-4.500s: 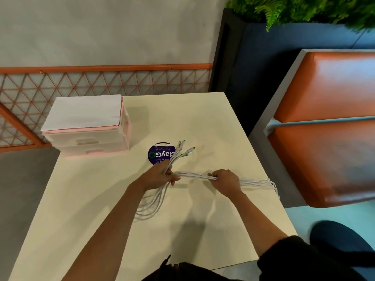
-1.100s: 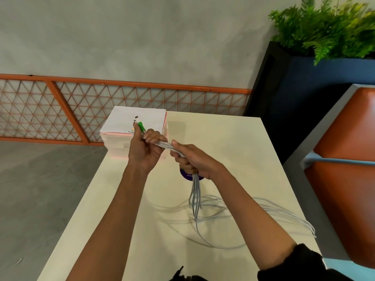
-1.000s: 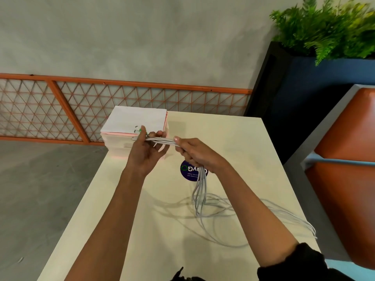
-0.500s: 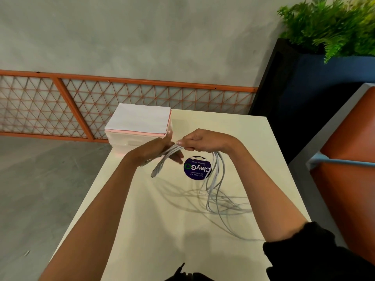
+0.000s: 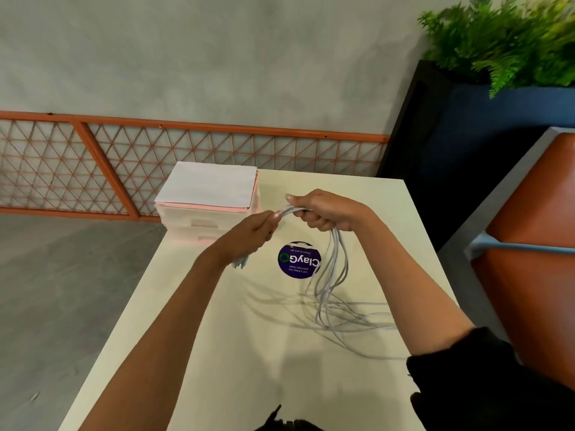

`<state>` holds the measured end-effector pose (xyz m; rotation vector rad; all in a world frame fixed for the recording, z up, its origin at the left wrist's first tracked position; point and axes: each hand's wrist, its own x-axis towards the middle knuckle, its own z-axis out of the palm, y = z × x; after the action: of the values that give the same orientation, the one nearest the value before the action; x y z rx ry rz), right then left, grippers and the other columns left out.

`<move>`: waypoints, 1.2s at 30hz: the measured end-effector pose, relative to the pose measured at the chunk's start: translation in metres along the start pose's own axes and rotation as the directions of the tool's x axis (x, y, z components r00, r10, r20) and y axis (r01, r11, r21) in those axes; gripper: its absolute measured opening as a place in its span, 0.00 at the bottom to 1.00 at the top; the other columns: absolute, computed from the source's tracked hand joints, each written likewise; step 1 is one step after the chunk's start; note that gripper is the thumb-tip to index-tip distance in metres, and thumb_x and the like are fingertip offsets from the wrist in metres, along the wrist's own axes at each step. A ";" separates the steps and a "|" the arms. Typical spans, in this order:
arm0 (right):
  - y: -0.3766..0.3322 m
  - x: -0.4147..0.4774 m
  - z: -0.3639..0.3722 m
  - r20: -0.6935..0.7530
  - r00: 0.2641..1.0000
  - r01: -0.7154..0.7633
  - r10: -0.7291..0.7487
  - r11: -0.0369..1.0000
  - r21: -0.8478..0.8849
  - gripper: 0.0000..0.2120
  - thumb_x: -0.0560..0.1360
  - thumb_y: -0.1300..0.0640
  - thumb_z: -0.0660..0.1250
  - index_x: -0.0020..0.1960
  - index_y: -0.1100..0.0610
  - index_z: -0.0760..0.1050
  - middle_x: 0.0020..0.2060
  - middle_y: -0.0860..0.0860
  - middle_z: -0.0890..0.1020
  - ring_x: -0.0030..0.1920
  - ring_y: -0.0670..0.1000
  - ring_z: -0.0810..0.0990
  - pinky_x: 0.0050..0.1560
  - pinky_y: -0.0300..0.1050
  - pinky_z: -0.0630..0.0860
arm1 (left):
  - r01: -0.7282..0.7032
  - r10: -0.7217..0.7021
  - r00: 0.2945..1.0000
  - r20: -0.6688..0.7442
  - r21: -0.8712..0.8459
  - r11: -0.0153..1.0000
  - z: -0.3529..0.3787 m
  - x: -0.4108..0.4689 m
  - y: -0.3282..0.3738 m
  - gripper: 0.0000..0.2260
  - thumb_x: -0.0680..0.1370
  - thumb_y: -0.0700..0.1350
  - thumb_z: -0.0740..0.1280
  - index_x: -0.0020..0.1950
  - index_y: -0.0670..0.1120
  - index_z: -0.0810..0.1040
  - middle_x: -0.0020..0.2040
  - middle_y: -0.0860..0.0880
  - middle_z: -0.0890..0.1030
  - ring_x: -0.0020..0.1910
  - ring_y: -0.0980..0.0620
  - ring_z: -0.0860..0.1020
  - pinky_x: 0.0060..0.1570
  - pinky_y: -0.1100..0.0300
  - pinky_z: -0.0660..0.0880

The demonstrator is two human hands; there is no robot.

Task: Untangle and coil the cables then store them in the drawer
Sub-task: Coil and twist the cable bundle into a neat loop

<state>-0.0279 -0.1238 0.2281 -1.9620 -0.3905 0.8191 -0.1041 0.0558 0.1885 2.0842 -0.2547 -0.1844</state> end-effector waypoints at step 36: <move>0.024 -0.009 0.001 0.353 0.923 -0.307 0.154 0.848 0.432 0.22 0.80 0.47 0.51 0.28 0.52 0.59 0.18 0.45 0.59 0.17 0.42 0.53 0.17 0.33 0.48 | -0.108 0.569 0.728 -0.384 0.754 0.648 0.011 -0.001 -0.041 0.23 0.81 0.61 0.47 0.68 0.49 0.67 0.40 0.44 0.84 0.24 0.46 0.77 0.22 0.60 0.74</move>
<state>-0.0364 -0.1402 0.2106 -1.4283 -0.1020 1.2569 -0.1031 0.0669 0.1470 2.6373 -0.3864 0.9750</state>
